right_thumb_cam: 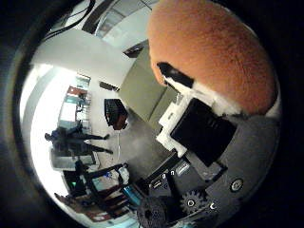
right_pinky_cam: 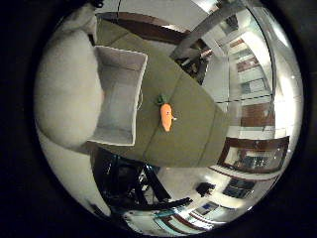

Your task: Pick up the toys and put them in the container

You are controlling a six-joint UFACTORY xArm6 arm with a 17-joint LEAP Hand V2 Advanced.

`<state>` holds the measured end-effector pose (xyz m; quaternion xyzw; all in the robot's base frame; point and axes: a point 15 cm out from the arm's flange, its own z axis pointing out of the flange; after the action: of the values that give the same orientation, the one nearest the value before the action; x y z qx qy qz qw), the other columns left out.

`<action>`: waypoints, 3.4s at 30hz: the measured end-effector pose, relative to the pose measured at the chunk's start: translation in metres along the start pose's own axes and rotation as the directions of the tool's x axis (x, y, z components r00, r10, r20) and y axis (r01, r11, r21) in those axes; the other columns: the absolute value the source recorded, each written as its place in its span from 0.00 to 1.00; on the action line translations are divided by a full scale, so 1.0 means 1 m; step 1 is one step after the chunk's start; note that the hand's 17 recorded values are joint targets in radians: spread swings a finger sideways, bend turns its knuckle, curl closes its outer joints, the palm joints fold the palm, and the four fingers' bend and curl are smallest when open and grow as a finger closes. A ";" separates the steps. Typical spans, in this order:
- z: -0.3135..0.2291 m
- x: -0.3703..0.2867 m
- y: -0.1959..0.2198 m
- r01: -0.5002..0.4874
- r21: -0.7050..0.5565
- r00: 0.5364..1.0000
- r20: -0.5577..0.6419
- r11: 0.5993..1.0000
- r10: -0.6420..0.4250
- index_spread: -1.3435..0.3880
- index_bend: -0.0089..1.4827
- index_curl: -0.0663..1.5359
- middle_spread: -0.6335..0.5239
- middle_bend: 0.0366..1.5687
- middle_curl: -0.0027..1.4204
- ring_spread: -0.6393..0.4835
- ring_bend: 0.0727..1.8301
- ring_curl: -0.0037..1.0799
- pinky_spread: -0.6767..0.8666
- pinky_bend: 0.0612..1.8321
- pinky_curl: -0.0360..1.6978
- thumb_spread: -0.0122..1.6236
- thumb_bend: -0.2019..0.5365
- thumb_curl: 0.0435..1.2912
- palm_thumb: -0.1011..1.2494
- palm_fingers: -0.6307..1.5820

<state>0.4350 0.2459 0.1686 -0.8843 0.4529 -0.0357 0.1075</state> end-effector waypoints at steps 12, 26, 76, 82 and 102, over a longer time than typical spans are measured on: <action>-0.001 0.001 -0.007 0.101 0.027 0.995 -0.009 0.994 -0.101 0.53 0.39 0.36 0.44 0.42 0.31 0.47 0.42 0.36 0.44 0.41 0.35 0.65 0.23 0.26 0.54 0.30; -0.035 0.029 -0.008 0.069 0.078 0.997 -0.036 0.995 -0.067 0.54 0.21 0.28 0.50 0.21 0.24 0.60 0.24 0.25 0.61 0.27 0.21 0.64 0.24 0.21 0.48 0.35; 0.114 0.237 0.193 -0.583 -0.273 0.805 -0.068 0.765 0.590 0.71 0.12 0.23 0.67 0.12 0.25 0.72 0.19 0.25 0.65 0.33 0.04 0.65 0.24 0.19 0.38 0.38; 0.135 0.253 0.195 -0.604 -0.289 0.788 -0.075 0.743 0.611 0.71 0.12 0.23 0.67 0.12 0.25 0.72 0.19 0.26 0.65 0.35 0.03 0.65 0.24 0.19 0.38 0.38; 0.199 0.287 0.203 -0.635 -0.332 0.757 -0.087 0.697 0.648 0.71 0.12 0.23 0.68 0.13 0.25 0.72 0.20 0.26 0.65 0.36 0.02 0.65 0.24 0.19 0.38 0.38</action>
<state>0.4739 -0.0698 -0.0803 -0.6761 0.7293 0.0992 -0.0334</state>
